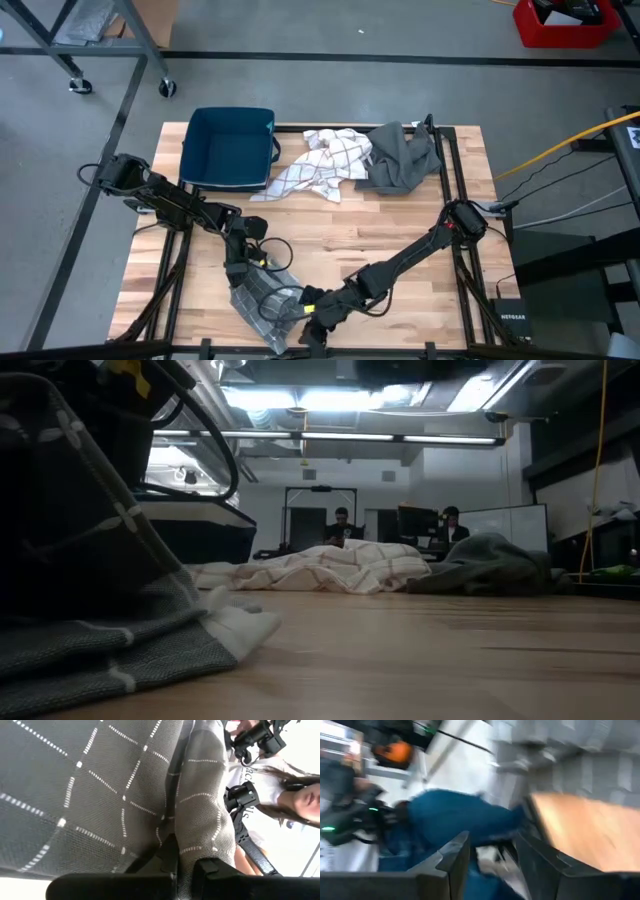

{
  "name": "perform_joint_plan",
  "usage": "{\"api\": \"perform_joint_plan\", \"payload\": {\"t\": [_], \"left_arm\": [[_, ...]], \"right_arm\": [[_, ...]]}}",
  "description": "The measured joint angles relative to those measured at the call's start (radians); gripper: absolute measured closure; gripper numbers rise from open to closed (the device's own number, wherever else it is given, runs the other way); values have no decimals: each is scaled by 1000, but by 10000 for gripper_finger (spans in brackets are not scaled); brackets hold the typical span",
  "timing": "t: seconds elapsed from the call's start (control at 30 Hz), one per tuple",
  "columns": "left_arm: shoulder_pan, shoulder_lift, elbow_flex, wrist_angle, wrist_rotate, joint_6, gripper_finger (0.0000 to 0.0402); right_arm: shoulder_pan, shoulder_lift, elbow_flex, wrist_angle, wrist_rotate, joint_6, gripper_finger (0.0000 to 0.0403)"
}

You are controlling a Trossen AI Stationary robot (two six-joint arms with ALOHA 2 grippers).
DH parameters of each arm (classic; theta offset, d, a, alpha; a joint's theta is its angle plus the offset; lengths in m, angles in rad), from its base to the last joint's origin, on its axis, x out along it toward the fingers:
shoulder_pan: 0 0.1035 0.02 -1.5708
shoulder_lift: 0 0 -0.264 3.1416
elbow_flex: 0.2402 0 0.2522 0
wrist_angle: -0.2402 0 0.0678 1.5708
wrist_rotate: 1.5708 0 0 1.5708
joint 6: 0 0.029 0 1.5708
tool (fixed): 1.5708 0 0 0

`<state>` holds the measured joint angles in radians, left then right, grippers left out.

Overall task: Fold towel
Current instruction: Fold the gray patterned towel

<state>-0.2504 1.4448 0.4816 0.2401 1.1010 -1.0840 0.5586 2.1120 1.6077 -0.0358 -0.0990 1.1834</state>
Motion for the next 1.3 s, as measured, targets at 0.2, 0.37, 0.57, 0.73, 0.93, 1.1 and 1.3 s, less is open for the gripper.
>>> {"api": "perform_joint_plan", "payload": {"t": [0.2, 0.37, 0.57, 0.73, 0.93, 1.1, 1.3], "left_arm": [[1, 0, 1, 1, 0, -14, 401], [21, 0, 1, 4, 0, -11, 401], [69, 0, 2, 8, -74, 23, 401], [123, 0, 2, 8, -146, 35, 401], [168, 0, 2, 8, -141, -5, 401], [175, 0, 2, 14, -93, -45, 401], [152, 0, 2, 92, -53, -115, 401]], "right_arm": [[-4, 0, 1, 147, 128, -81, 256], [-10, 0, 1, 140, 213, -144, 272], [-16, 0, 1, 141, 249, -210, 278], [-27, 0, 1, 140, 265, -264, 278], [-44, 8, 2, 144, 226, -273, 279], [-42, 43, 2, 138, 141, -221, 279], [-42, 68, 2, 119, 194, -190, 279]]}}
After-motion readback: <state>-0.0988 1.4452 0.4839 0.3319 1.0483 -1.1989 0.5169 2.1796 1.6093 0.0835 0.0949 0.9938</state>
